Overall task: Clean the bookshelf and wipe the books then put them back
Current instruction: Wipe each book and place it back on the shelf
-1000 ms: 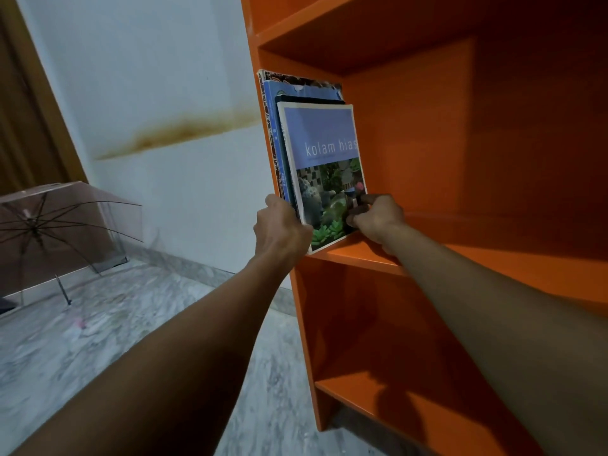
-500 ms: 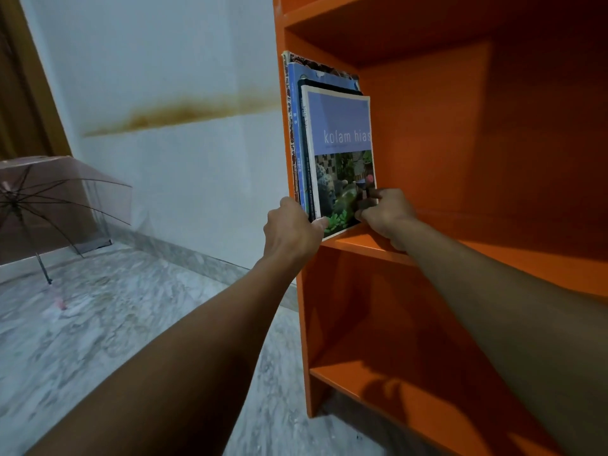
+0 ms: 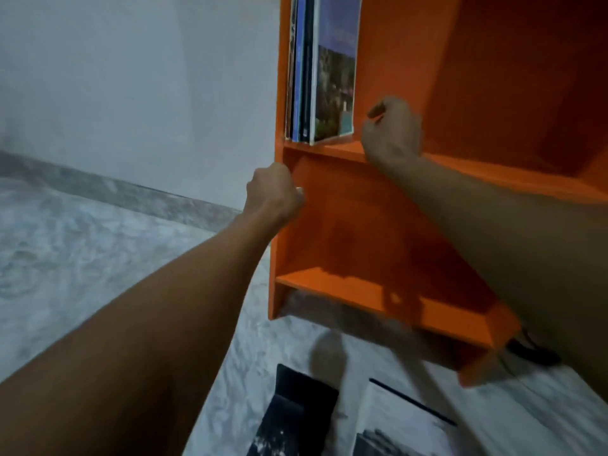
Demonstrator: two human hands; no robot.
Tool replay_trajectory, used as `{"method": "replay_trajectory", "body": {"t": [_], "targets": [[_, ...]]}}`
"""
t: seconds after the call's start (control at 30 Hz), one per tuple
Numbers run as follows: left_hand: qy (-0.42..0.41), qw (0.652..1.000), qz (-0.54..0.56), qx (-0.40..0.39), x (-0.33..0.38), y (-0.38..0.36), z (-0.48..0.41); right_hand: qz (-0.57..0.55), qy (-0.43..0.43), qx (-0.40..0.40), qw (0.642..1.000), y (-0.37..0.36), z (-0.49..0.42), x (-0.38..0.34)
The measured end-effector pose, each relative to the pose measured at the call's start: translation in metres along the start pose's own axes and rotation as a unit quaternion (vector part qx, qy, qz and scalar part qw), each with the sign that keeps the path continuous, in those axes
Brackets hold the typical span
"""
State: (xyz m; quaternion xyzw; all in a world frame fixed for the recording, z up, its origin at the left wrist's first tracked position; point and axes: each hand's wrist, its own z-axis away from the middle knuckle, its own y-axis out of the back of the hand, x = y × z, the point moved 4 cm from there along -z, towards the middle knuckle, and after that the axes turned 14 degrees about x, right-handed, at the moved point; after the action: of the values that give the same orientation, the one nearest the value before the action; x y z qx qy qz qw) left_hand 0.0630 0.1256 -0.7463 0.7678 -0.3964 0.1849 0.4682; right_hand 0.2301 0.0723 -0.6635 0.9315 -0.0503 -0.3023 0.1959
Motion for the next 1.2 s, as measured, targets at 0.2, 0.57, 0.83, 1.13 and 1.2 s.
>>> {"method": "replay_trajectory", "body": {"t": [0.2, 0.57, 0.83, 1.13, 1.2], "targets": [[0.015, 0.976, -0.008, -0.218, -0.008, -0.085, 0.120, 0.168, 0.032, -0.122, 0.978, 0.060, 0.097, 0.067], [-0.154, 0.882, -0.092, -0.437, 0.033, -0.122, 0.243, 0.336, -0.097, -0.398, 0.848, 0.158, 0.230, 0.182], [-0.145, 0.873, -0.171, -0.433, 0.002, -0.131, 0.271, 0.214, -0.140, -0.510, 0.822, 0.106, 0.354, 0.201], [-0.085, 0.876, -0.193, -0.433, -0.035, -0.124, 0.270, 0.213, -0.187, -0.568, 0.773, 0.108, 0.383, 0.204], [-0.060, 0.883, -0.187, -0.426, -0.042, -0.123, 0.271, 0.202, -0.235, -0.518, 0.797, 0.112, 0.376, 0.215]]}}
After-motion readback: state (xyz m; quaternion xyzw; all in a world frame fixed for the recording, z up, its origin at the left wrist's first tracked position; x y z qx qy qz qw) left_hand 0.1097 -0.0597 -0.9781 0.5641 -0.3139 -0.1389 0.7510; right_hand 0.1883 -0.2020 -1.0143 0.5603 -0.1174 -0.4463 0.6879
